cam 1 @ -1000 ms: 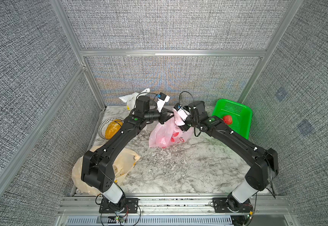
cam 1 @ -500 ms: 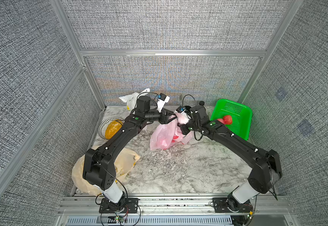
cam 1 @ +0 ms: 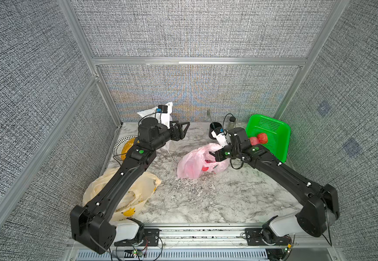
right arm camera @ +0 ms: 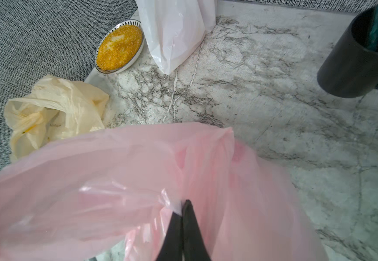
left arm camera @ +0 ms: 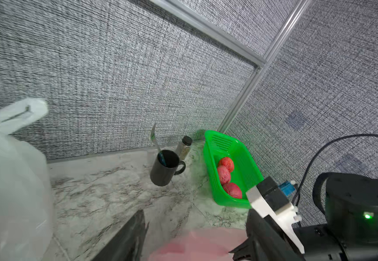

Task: Untie the knot of a plastic bag & take out the apple
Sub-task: Untie the plastic bag at the center of the board.

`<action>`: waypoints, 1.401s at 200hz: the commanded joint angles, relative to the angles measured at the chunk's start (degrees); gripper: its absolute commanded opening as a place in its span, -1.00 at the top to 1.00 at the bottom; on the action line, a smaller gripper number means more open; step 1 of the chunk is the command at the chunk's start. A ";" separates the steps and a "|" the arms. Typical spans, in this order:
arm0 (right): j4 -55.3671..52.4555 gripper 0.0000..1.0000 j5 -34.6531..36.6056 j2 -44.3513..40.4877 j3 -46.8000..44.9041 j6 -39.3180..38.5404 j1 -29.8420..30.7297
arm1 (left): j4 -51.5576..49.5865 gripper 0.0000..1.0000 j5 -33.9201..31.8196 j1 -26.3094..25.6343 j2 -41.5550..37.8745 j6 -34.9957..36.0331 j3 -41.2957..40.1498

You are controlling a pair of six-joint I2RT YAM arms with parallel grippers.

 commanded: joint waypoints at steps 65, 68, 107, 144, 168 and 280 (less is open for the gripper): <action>13.45 1.00 -4.24 -0.62 -2.37 15.34 1.19 | -9.48 -0.29 -10.11 -0.16 -24.46 -7.79 -18.09; 13.41 1.00 -3.99 -0.64 -2.28 15.35 1.37 | -9.19 -0.27 -9.56 -0.37 -25.24 -8.62 -19.00; 15.39 1.00 -2.00 -1.08 -3.34 17.41 3.94 | -6.41 -0.14 -13.48 -10.51 -32.20 -13.31 -27.87; 15.93 1.00 0.22 -1.67 -4.18 18.13 5.31 | -4.50 -0.07 -17.22 -20.43 -28.94 -13.31 -29.13; 16.73 1.00 0.18 -1.71 -4.10 18.32 5.27 | -1.83 -0.06 -16.08 -23.77 -23.25 -14.91 -29.34; 13.61 1.00 3.10 -9.20 -9.91 15.17 10.27 | 6.67 -0.56 -36.48 -26.64 -2.99 -19.99 -23.33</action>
